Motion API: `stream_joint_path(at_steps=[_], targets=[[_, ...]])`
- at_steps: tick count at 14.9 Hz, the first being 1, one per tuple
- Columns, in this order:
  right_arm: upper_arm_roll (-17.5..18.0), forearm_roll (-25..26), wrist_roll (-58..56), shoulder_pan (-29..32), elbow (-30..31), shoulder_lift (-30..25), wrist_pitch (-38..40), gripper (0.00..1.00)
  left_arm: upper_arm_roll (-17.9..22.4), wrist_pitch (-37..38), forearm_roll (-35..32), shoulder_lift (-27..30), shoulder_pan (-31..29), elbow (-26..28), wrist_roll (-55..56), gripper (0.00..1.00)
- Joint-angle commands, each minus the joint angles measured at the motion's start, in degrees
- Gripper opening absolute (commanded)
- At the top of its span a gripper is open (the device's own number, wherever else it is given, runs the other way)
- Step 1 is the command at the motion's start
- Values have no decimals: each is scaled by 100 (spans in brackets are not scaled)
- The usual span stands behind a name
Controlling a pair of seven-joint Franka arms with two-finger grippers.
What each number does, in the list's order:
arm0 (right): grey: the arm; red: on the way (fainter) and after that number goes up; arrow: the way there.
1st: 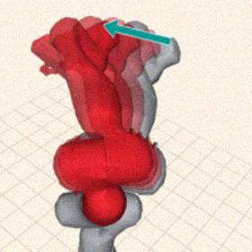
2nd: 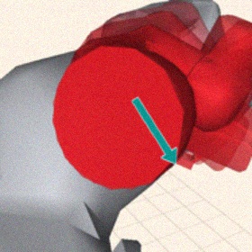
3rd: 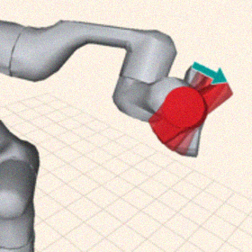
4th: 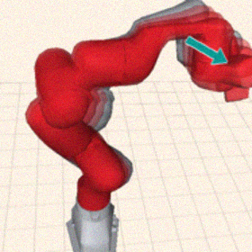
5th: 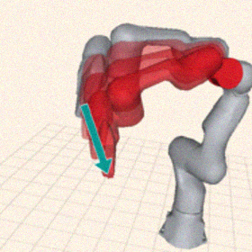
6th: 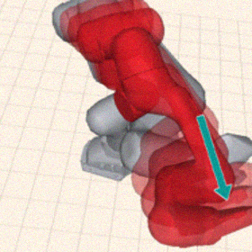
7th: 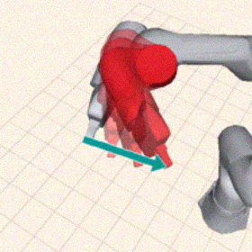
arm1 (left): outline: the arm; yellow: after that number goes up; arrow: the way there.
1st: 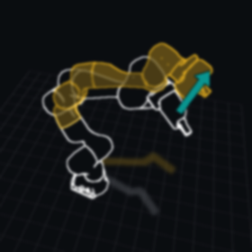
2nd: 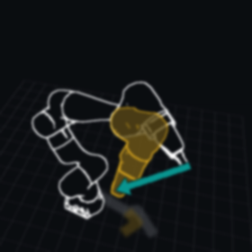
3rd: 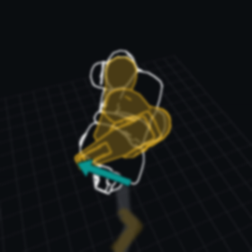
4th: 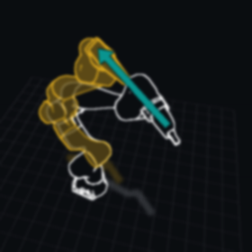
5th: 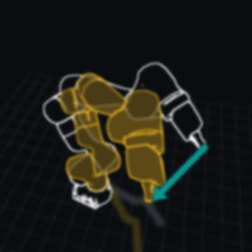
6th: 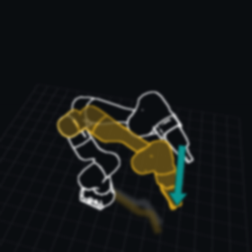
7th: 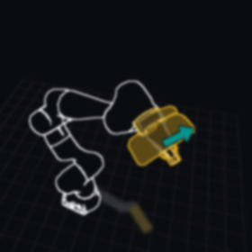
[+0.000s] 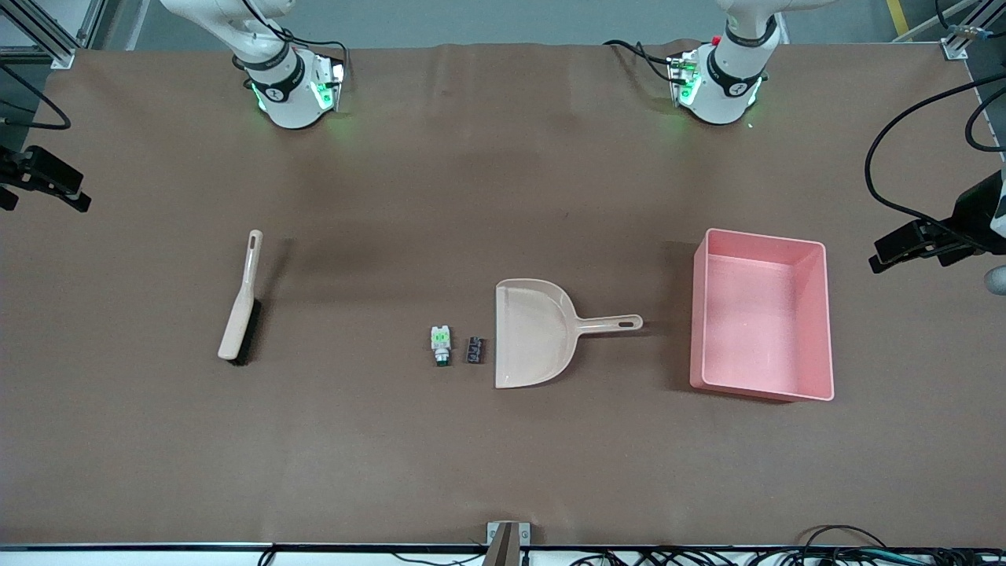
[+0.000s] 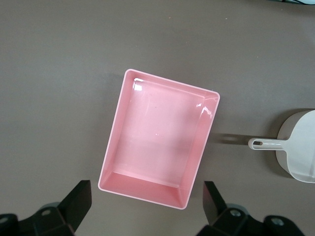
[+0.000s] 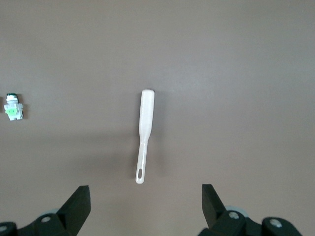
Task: Clean e-waste and dump in bin
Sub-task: 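Move the right gripper toward the brush while the left gripper reaches the dustpan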
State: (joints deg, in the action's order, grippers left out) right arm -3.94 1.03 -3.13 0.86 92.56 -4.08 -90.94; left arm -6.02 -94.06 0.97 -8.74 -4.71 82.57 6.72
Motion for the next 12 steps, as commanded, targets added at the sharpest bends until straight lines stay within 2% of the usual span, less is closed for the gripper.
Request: stream_joint_path(at_steps=[1, 5, 9, 12], targets=[[-55, 11, -3, -51, -44, -14, 59, 100, 5, 54, -9, -40, -13, -127, -170, 100], [-28, 2, -38, -85, -54, -5, -203, 100, 5, 72, -18, -31, -13, -118, -206, 100], [-2, -85, -169, -165, 112, 477, -231, 100, -74, 116, -264, -49, 83, -21, -461, 100], [-2, -409, -153, -270, 473, 846, -520, 100, -390, 186, -255, -302, 276, 188, -557, 100]])
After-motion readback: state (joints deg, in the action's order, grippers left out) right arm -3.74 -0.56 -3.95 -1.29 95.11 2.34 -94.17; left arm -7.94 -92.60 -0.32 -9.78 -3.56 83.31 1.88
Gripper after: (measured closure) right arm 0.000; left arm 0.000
